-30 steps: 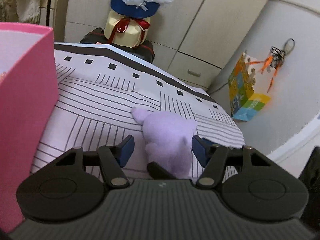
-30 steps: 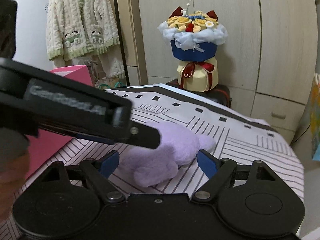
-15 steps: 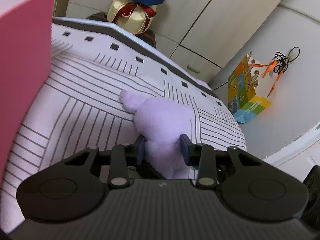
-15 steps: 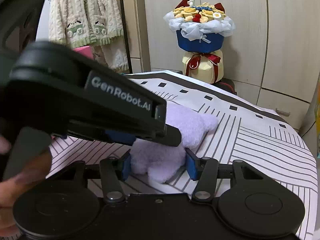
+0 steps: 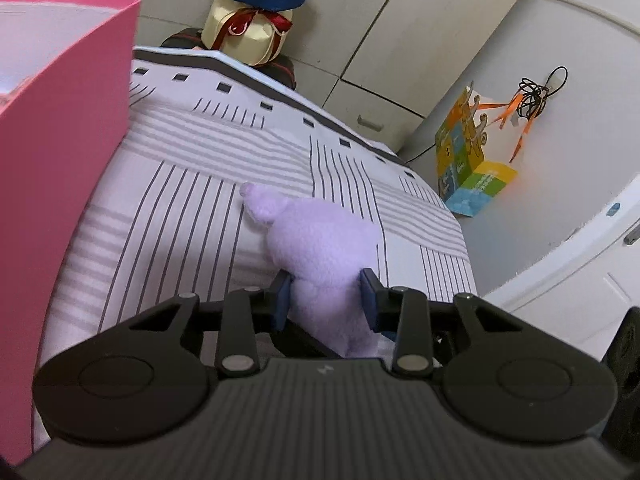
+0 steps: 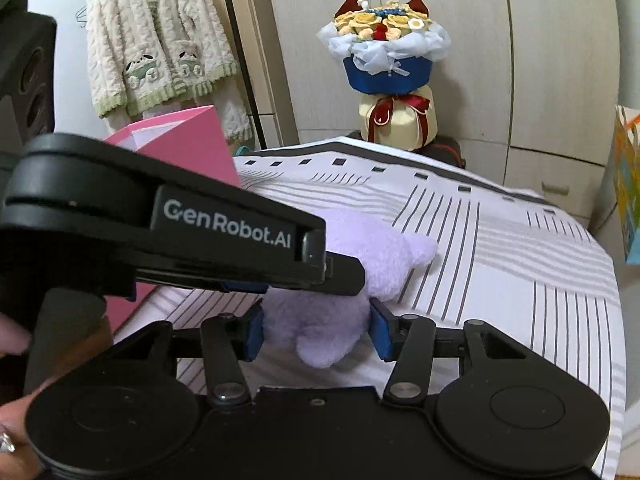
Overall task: Organize soft objects
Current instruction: 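Close the left gripper on the lavender plush bear and lift it, then carry the lavender plush bear with the left gripper over the pink box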
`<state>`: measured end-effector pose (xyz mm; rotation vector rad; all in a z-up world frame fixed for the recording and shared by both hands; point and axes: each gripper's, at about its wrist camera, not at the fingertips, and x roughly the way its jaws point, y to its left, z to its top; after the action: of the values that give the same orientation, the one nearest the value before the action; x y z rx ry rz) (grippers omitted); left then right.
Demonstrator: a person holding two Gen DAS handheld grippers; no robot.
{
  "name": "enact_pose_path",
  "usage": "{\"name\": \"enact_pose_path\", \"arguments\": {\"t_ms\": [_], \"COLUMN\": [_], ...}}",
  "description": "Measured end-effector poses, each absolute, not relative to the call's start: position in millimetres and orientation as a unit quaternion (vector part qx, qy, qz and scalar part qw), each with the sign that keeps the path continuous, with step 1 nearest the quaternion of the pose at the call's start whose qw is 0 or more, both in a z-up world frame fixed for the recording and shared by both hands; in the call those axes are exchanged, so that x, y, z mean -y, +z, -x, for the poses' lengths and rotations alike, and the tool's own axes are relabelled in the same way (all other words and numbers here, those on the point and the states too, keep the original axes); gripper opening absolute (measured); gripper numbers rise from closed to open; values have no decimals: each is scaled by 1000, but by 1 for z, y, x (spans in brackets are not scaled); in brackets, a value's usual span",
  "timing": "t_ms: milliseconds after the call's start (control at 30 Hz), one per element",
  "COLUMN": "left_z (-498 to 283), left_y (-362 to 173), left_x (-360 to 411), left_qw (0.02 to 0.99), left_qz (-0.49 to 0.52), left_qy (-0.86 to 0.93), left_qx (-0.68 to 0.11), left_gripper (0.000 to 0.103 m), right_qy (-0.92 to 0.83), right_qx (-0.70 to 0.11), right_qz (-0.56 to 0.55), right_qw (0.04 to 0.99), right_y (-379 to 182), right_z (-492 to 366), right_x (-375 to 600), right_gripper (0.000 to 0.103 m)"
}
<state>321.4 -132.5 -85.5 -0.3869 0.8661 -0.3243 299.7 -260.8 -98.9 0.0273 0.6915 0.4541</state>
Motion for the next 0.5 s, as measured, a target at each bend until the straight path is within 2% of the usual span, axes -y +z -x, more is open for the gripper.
{"name": "enact_pose_path", "arguments": {"t_ms": [500], "left_z": [-239], "left_y": [-61], "left_x": [116], "left_qw": [872], "left_qz": [140], "left_qy": [-218], "left_qx": [-416], "left_gripper": [35], "right_qy": [179], "right_qx": [-338], "right_qz": [-20], "right_qw": [924], "right_y": [-79], "right_z": [-211], "right_x": [248], "right_gripper": [57]}}
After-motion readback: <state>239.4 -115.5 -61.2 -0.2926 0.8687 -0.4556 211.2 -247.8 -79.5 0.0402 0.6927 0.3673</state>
